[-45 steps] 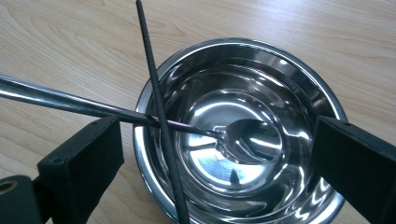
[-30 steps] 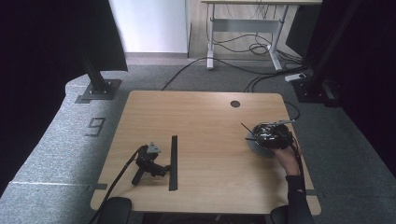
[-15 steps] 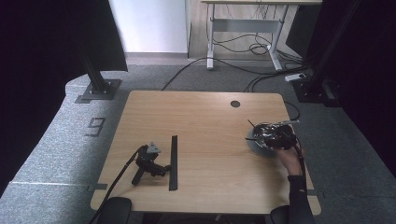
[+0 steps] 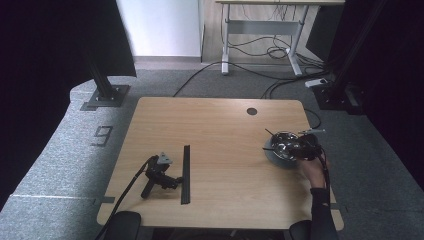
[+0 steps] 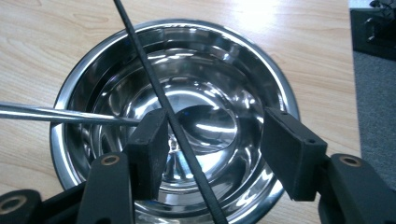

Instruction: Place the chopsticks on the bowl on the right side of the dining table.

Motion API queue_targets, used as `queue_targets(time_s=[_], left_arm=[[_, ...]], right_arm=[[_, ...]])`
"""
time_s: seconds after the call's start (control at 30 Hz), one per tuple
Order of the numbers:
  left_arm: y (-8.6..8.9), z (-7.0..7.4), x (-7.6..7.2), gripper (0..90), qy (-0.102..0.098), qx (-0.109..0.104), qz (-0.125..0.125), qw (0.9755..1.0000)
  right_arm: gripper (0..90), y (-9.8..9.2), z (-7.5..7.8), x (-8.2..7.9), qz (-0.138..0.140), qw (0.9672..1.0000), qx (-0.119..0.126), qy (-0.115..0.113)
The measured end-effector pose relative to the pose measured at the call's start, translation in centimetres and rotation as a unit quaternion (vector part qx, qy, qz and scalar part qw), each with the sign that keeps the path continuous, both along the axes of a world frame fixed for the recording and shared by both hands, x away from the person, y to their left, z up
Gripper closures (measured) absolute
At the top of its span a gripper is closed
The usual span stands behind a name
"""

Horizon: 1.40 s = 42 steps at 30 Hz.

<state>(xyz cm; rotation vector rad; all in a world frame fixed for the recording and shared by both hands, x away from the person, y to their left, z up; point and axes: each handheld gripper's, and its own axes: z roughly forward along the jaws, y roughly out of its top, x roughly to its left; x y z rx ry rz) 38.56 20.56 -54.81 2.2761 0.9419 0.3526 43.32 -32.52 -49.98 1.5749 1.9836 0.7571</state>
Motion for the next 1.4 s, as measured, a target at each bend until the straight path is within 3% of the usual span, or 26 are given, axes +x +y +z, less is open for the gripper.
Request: queue_targets(time_s=[0.17, 0.27, 0.67, 0.97, 1.07, 1.23, 1.4], left_arm=[[0.0, 0.0, 0.0, 0.0, 0.0, 0.0, 0.0, 1.0], [0.0, 0.0, 0.0, 0.0, 0.0, 0.0, 0.0, 1.0], [0.0, 0.0, 0.0, 0.0, 0.0, 0.0, 0.0, 1.0], [0.0, 0.0, 0.0, 0.0, 0.0, 0.0, 0.0, 1.0], [0.0, 0.0, 0.0, 0.0, 0.0, 0.0, 0.0, 1.0], [0.0, 0.0, 0.0, 0.0, 0.0, -0.001, 0.0, 1.0], [0.0, 0.0, 0.0, 0.0, 0.0, 0.0, 0.0, 1.0]], right_arm=[[25.3, -0.5, 0.0, 0.0, -0.012, 0.9999, -0.01, 0.001], [22.3, -0.8, -0.1, 0.0, -0.016, 0.9996, -0.022, 0.005], [21.7, -3.7, 0.7, -0.9, -0.036, 0.9993, -0.006, -0.008], [20.7, -4.0, 0.8, -1.1, -0.025, 0.9996, 0.009, -0.009], [20.6, -3.7, 0.9, -1.3, -0.005, 0.9996, 0.023, -0.014], [20.6, -3.1, 1.0, -1.3, 0.015, 0.9996, 0.018, -0.014], [21.6, -3.7, 0.6, -1.3, 0.003, 0.9999, 0.01, 0.001]])
